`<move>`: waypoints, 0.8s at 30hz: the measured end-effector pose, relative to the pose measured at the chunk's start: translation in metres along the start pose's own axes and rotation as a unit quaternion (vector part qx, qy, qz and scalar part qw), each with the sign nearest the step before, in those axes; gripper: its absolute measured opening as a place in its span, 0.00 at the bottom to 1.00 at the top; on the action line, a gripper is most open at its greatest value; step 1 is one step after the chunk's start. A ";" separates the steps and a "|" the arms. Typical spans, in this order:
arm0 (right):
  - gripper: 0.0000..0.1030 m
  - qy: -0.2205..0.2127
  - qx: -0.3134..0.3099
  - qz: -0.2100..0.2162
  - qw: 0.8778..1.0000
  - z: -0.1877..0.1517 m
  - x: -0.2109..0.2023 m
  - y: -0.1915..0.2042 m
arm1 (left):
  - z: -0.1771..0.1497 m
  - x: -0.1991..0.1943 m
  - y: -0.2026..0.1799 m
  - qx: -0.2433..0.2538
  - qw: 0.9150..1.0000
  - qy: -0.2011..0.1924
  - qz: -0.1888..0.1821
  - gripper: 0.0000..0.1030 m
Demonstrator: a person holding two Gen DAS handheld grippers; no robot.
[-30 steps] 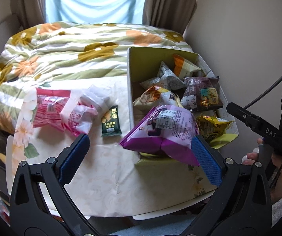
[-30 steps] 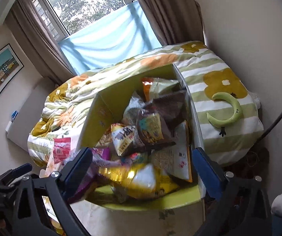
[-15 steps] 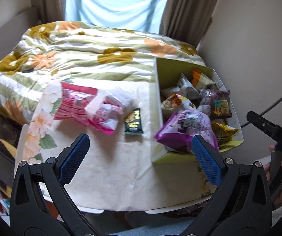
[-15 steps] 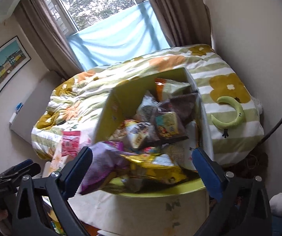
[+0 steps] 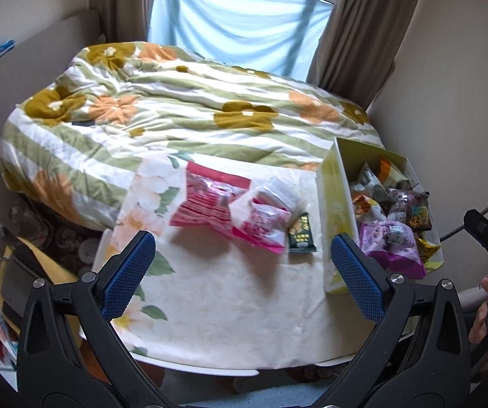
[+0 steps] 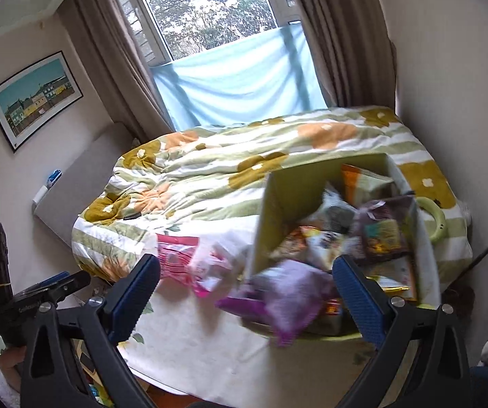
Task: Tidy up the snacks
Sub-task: 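Move both open tools back over the pink bags on the sheet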
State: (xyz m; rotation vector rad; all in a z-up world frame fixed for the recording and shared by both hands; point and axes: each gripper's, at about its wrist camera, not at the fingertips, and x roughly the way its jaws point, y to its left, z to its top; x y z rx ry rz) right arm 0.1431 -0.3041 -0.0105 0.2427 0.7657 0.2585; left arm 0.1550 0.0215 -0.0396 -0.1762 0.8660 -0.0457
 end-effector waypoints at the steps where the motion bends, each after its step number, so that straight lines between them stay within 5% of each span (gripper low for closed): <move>1: 0.98 -0.001 -0.002 0.000 1.000 0.000 0.003 0.010 | 0.004 0.000 0.007 0.002 1.000 0.000 -0.001 0.99; 15: 0.98 0.025 0.028 -0.013 0.999 -0.018 0.074 0.110 | 0.053 0.047 0.080 0.065 0.997 0.039 -0.031 0.99; 24: 0.98 0.054 0.093 -0.055 0.993 -0.042 0.141 0.126 | 0.063 0.134 0.090 0.134 0.985 0.094 -0.047 0.99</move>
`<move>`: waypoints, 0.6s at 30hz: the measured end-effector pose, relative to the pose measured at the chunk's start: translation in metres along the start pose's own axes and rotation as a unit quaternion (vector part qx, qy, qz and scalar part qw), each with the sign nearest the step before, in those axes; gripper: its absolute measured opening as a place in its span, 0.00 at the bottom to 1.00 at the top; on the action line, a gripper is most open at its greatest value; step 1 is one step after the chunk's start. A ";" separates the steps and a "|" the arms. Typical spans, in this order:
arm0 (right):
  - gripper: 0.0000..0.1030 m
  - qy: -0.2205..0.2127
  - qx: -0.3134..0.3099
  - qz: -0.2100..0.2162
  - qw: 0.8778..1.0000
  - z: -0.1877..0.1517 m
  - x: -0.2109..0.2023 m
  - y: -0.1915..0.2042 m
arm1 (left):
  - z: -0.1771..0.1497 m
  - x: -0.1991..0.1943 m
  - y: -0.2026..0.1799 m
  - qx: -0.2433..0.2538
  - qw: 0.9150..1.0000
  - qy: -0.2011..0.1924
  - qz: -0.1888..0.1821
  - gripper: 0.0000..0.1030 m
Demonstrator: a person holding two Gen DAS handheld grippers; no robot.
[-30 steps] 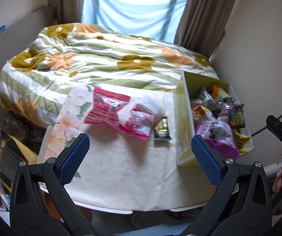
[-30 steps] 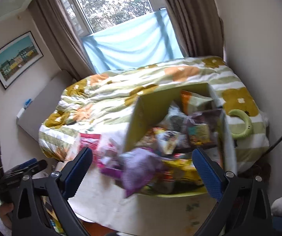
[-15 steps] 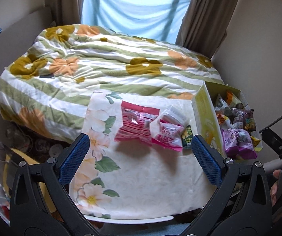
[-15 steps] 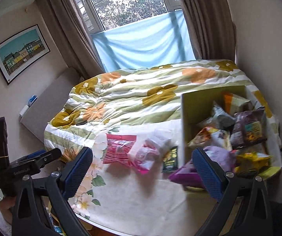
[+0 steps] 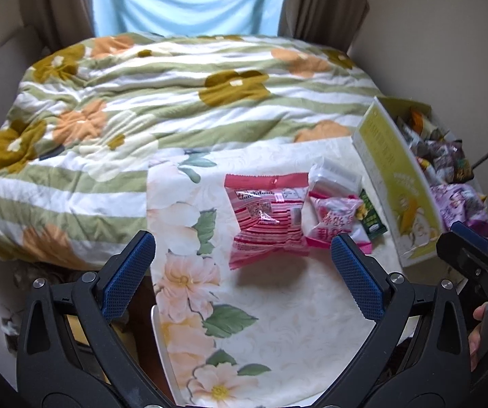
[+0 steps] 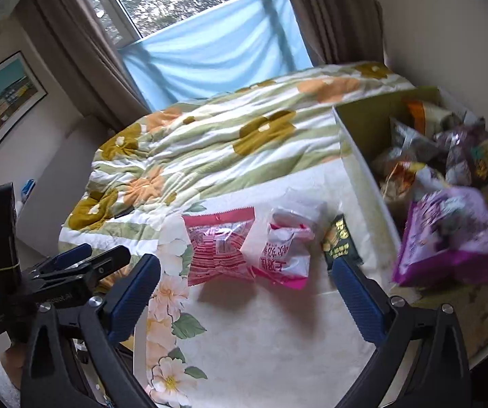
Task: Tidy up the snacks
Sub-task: 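Move both open tools back over the pink bags on the sheet, then grasp the pink striped bag with the left tool while the right tool grasps a white-pink bag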
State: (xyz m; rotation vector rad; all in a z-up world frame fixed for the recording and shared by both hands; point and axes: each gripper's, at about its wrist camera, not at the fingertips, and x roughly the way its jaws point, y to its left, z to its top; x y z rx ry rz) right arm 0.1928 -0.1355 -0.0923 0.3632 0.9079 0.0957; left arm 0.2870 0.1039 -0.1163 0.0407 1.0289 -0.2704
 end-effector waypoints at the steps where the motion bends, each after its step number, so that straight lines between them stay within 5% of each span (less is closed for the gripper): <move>1: 0.98 0.003 0.006 -0.006 1.000 -0.002 0.008 0.000 | 0.002 0.013 0.002 0.002 1.000 0.010 -0.011 0.99; 12: 0.98 0.033 0.087 -0.042 0.995 -0.013 0.088 -0.034 | 0.007 0.139 0.004 -0.029 0.988 0.107 -0.111 0.99; 18: 0.98 0.045 0.101 -0.055 0.992 -0.014 0.106 -0.049 | 0.006 0.172 -0.005 -0.024 0.983 0.127 -0.127 0.99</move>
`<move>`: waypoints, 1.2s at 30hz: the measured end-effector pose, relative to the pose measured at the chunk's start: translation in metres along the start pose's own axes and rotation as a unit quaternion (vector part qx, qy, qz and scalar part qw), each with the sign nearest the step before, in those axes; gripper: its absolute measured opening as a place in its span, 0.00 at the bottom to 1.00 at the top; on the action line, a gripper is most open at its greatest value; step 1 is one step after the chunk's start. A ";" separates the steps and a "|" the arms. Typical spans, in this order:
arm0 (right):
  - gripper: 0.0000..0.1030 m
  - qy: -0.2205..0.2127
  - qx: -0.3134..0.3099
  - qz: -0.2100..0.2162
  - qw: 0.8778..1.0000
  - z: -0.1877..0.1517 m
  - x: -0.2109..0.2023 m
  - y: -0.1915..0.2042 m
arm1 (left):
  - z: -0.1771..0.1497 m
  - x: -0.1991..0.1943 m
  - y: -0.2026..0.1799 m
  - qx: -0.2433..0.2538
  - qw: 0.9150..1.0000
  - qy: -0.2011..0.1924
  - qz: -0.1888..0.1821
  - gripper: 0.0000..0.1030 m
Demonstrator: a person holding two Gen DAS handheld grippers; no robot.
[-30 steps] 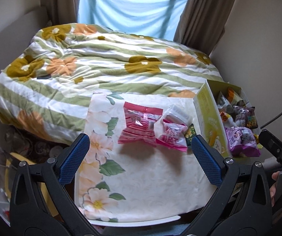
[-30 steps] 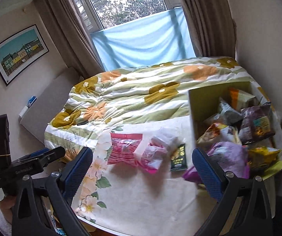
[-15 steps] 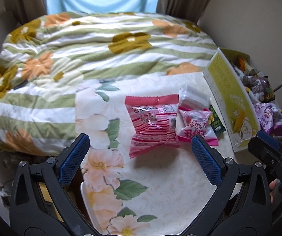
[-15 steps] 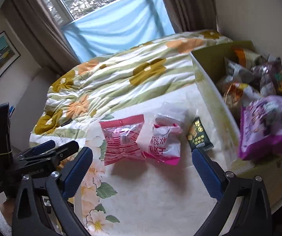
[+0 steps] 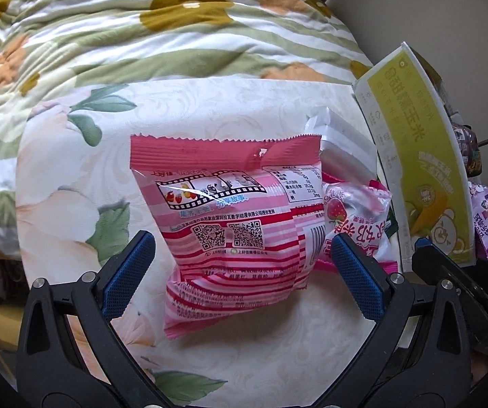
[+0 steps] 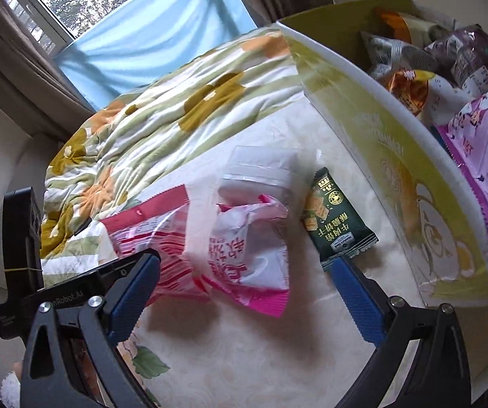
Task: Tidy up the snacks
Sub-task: 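Grasp the pink striped bag with the left tool while the right tool grasps a white-pink bag, then lift both pink bags and carry them over the cardboard box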
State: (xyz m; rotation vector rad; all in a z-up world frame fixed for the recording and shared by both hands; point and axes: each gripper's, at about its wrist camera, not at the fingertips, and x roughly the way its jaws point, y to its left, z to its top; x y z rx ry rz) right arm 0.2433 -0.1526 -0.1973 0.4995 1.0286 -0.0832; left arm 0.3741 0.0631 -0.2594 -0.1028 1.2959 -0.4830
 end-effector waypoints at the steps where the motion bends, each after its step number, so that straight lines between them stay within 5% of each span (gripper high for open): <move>1: 0.98 0.002 0.002 0.000 1.000 0.000 0.003 -0.002 | 0.000 0.004 0.000 0.001 1.000 0.003 -0.001 0.98; 5: 0.97 0.015 0.005 -0.005 1.000 -0.001 0.015 -0.005 | 0.000 0.014 0.002 0.004 1.000 0.018 -0.004 0.76; 10: 0.95 0.021 0.003 -0.003 1.000 -0.002 0.025 -0.005 | -0.005 0.012 0.002 0.017 1.000 0.008 -0.006 0.71; 20: 0.80 0.030 -0.016 -0.003 0.999 0.001 0.046 0.002 | -0.016 -0.003 0.012 0.033 0.999 -0.007 0.025 0.68; 36: 0.58 0.047 -0.059 -0.021 0.997 0.000 0.070 0.017 | -0.051 -0.028 0.043 -0.024 0.999 -0.022 0.037 0.68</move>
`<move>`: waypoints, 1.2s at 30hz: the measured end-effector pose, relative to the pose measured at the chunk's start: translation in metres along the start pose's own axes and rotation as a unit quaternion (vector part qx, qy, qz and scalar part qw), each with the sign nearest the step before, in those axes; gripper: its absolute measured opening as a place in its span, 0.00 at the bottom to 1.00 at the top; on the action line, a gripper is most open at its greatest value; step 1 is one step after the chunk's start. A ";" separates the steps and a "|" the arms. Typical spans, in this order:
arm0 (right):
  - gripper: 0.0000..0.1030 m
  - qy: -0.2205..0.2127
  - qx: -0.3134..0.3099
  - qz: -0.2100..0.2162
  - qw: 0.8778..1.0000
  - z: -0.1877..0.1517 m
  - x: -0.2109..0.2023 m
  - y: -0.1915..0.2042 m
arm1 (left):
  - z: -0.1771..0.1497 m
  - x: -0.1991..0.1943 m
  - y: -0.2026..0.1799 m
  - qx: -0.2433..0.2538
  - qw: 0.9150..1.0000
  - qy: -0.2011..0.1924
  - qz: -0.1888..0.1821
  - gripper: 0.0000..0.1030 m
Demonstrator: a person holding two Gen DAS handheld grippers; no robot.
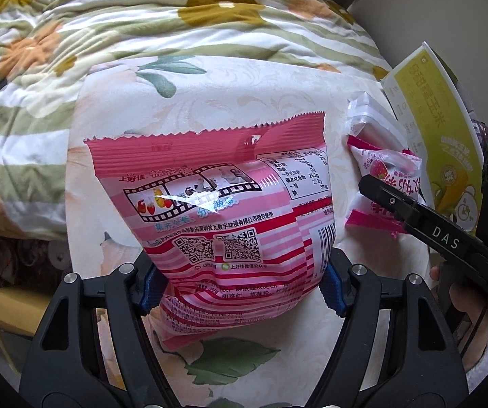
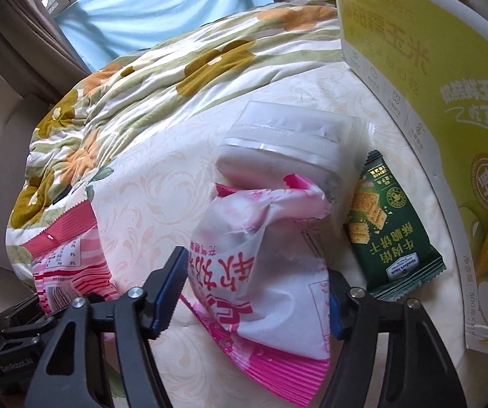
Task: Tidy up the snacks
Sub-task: 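Lift both pink bags and carry them over the cardboard box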
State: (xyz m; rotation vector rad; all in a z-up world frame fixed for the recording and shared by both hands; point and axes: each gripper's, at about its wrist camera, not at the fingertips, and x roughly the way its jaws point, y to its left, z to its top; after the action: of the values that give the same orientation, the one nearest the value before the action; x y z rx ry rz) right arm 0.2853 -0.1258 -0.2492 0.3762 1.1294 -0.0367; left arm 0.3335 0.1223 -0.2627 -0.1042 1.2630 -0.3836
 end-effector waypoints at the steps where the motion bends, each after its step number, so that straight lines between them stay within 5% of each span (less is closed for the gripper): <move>1: 0.56 0.000 -0.002 0.002 1.000 0.000 0.000 0.001 | -0.002 -0.002 0.001 -0.002 1.000 -0.003 0.003 0.68; 9: 0.34 -0.012 -0.038 0.000 0.999 -0.005 -0.010 0.015 | -0.011 -0.023 0.004 -0.020 1.000 -0.022 0.010 0.68; 21: 0.31 -0.052 -0.052 0.044 0.996 -0.002 -0.089 0.029 | -0.008 -0.093 -0.033 -0.011 0.998 -0.065 0.011 0.68; 29: 0.31 -0.109 -0.074 0.074 0.989 0.025 -0.181 0.016 | 0.017 -0.143 -0.115 0.031 0.994 -0.106 -0.008 0.68; 36: 0.31 -0.140 -0.080 0.070 0.984 0.060 -0.233 -0.045 | 0.052 -0.153 -0.214 0.057 0.988 -0.137 -0.030 0.68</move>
State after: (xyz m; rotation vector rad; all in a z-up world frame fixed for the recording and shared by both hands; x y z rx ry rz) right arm 0.2271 -0.2245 -0.0322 0.2950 0.8193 0.1204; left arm 0.2964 -0.0325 -0.0470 -0.0950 0.9666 -0.4764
